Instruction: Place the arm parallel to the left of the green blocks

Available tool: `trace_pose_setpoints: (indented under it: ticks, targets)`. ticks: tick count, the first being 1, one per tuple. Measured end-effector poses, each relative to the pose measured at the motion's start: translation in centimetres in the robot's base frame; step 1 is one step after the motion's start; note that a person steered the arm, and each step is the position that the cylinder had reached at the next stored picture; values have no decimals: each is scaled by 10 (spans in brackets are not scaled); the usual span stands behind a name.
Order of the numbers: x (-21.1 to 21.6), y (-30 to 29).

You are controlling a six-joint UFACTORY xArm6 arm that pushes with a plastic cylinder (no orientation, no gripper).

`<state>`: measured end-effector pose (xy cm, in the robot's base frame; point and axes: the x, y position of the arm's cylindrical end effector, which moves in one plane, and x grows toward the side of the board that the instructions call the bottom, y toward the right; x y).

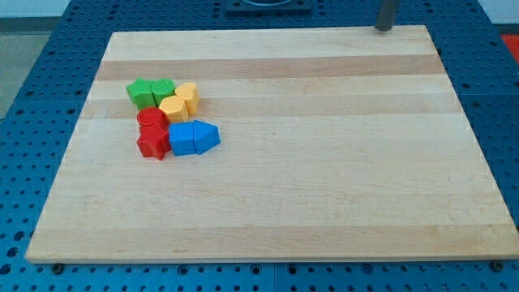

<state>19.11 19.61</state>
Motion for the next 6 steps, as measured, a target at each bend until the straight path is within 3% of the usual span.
trace_pose_setpoints:
  ticks: [1,3,5,6]
  targets:
    - [1,-20]
    - [20,-266]
    - [20,-466]
    - [20,-498]
